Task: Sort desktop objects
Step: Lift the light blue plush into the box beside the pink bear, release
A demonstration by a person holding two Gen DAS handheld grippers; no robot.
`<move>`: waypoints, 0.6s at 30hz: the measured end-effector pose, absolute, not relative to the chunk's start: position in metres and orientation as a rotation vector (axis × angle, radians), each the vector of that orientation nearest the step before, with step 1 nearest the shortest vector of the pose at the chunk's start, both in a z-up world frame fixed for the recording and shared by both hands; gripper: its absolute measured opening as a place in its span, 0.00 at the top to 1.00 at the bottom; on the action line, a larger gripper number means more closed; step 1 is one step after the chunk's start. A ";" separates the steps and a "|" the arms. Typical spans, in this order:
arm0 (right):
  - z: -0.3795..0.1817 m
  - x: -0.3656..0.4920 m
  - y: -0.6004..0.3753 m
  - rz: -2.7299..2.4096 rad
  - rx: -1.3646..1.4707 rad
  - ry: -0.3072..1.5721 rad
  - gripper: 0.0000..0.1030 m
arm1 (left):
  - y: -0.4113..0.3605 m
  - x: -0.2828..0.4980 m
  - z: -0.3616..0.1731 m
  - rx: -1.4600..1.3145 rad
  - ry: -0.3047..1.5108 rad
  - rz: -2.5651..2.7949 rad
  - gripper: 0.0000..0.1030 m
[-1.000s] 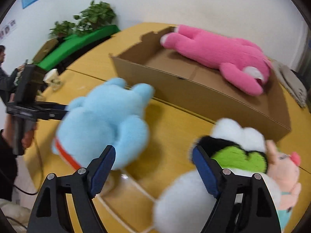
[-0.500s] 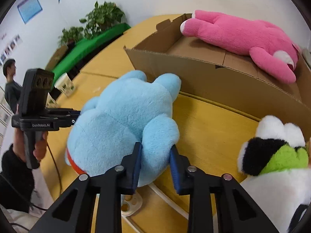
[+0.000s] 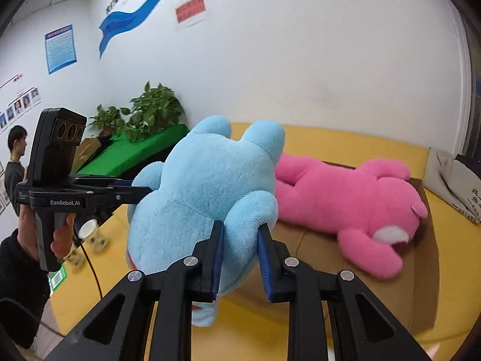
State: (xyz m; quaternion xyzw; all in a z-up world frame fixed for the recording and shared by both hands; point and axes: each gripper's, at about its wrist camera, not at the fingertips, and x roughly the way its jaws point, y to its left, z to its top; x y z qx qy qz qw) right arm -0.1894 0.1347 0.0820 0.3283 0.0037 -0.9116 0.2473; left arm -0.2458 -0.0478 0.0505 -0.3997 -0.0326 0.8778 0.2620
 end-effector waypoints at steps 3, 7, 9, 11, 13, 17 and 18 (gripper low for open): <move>0.051 -0.241 0.129 -2.433 1.053 0.016 0.77 | -0.036 -0.287 0.013 -1.231 -0.047 2.365 0.78; 0.000 -0.279 0.122 -2.290 1.267 -0.026 0.77 | -0.038 -0.299 -0.041 -1.407 -0.009 2.339 0.78; -0.014 -0.289 0.115 -2.232 1.331 -0.028 0.77 | -0.045 -0.295 -0.048 -1.418 -0.018 2.350 0.78; -0.017 -0.296 0.109 -2.198 1.368 -0.018 0.75 | -0.051 -0.294 -0.047 -1.422 -0.030 2.352 0.78; -0.021 -0.305 0.105 -2.159 1.417 -0.024 0.70 | -0.052 -0.294 -0.045 -1.431 -0.026 2.350 0.78; -0.033 -0.304 0.111 -2.181 1.460 -0.017 0.47 | -0.053 -0.288 -0.033 -1.411 -0.012 2.356 0.74; -0.032 -0.302 0.118 -2.196 1.453 -0.029 0.44 | -0.054 -0.286 -0.028 -1.399 -0.010 2.361 0.73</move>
